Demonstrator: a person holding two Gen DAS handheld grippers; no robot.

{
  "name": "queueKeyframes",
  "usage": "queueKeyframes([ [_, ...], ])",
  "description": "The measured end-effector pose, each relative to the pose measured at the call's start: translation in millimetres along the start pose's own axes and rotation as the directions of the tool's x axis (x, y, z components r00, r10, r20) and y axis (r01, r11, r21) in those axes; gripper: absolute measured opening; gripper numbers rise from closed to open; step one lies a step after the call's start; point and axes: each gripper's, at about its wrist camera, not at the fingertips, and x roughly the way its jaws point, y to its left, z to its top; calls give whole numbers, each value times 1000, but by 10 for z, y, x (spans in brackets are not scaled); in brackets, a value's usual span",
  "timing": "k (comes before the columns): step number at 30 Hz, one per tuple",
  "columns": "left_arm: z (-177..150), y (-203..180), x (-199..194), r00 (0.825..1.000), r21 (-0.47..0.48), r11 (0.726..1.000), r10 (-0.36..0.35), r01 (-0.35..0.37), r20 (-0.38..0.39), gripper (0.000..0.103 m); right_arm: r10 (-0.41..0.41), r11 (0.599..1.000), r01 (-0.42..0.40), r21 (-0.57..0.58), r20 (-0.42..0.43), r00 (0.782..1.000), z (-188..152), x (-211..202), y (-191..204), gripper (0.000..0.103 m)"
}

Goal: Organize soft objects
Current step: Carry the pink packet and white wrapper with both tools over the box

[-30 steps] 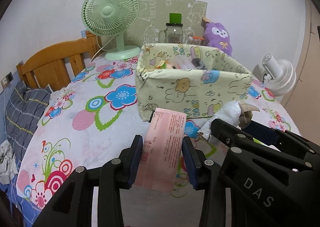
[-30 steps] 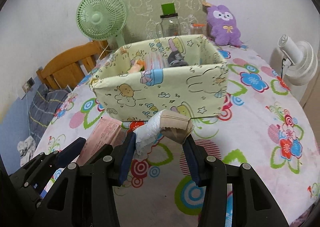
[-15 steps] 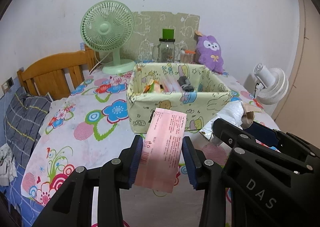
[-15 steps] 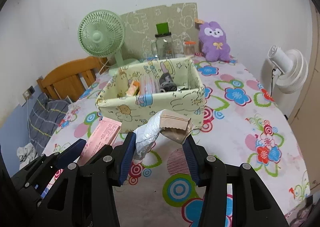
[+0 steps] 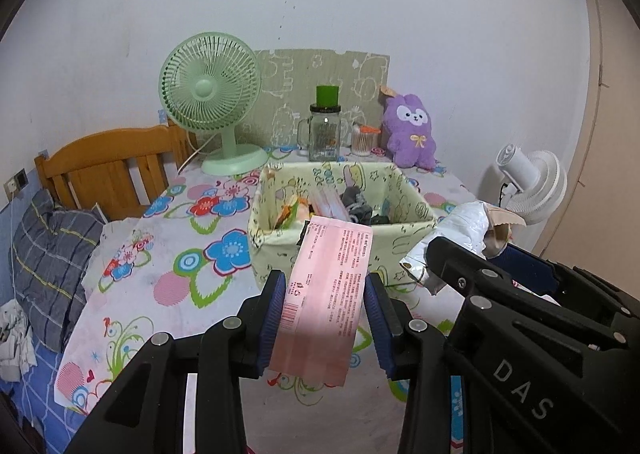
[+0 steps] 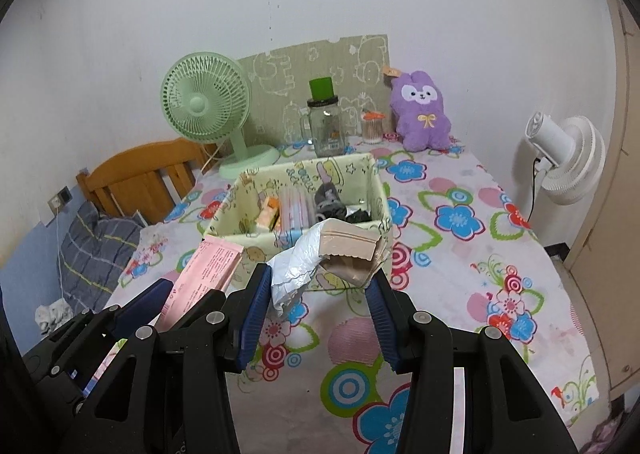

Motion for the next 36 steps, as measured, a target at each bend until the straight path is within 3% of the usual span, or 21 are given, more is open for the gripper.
queueKeyframes([
  [17, 278, -3, -62, 999, -10, 1000, -8, 9, 42, 41, 6, 1000, -6, -8, 48, 999, 302, -106, 28, 51],
  [36, 590, 31, 365, 999, -25, 1000, -11, 12, 34, 41, 24, 999, -22, -27, 46, 999, 630, 270, 17, 51],
])
